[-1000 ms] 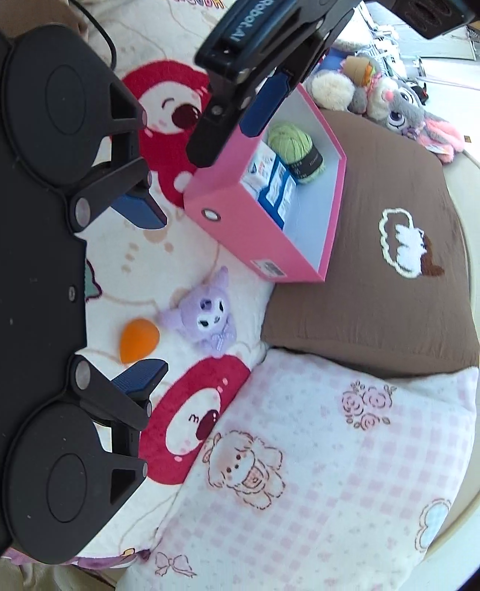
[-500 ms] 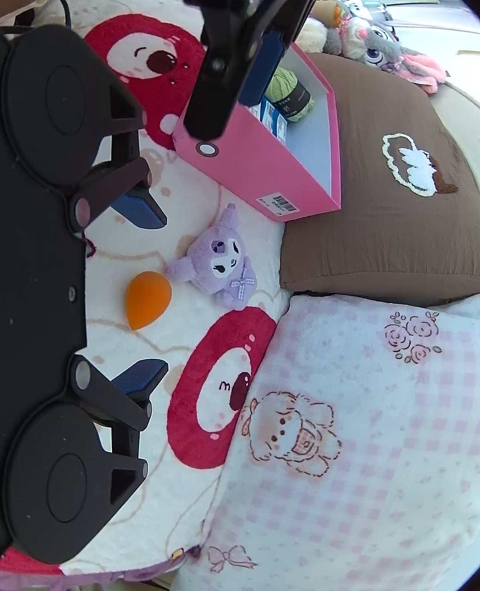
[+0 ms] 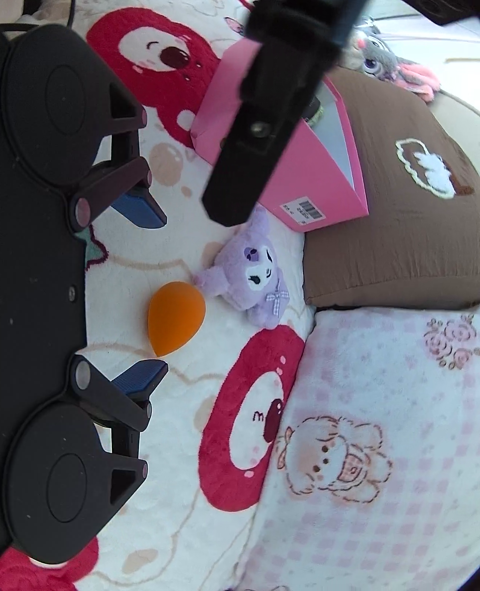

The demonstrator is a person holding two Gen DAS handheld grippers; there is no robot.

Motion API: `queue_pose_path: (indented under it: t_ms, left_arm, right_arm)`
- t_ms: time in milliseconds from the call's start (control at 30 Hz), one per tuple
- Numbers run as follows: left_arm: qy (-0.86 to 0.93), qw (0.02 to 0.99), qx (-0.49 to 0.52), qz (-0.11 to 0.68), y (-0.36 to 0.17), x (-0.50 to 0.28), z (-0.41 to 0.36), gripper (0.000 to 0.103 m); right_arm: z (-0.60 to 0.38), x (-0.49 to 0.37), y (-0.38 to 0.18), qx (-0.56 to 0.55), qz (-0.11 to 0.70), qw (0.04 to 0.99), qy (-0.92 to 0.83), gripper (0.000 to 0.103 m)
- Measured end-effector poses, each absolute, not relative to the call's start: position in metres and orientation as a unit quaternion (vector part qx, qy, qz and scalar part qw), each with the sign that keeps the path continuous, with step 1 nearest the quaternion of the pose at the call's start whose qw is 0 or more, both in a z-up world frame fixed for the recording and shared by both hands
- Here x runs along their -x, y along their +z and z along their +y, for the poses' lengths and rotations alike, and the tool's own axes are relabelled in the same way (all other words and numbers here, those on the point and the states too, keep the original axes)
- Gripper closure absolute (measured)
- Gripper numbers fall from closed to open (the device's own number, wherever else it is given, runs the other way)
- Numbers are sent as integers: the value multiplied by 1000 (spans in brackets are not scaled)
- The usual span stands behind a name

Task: Organize objects
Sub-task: 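Move the left gripper toward the orange egg-shaped makeup sponge, then lower the open left gripper around the orange sponge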

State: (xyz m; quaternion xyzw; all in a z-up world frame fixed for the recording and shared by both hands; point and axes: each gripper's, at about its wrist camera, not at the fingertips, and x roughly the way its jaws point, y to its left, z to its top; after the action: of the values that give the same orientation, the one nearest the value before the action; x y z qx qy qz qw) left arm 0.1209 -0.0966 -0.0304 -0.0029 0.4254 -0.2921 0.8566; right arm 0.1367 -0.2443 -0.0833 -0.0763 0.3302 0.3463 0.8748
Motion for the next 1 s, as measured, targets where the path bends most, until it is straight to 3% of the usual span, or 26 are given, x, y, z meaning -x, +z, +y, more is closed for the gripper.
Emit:
queue_pose_path:
  t_ms: [200, 500, 767, 1000]
  left_arm:
    - [-300, 860, -5, 414, -47, -133, -108, 33]
    - [-294, 863, -4, 411, -74, -139, -114, 44]
    - [-314, 857, 22, 408, -81, -143, -123, 69]
    - [-316, 852, 34, 415, -88, -142, -128, 72]
  right_arm:
    - [-237, -145, -99, 65, 349, 872, 337, 21]
    - [-244, -150, -111, 60, 349, 874, 333, 21]
    - [-246, -153, -110, 54, 342, 874, 340, 21]
    - [-245, -153, -111, 58, 338, 873, 347, 22]
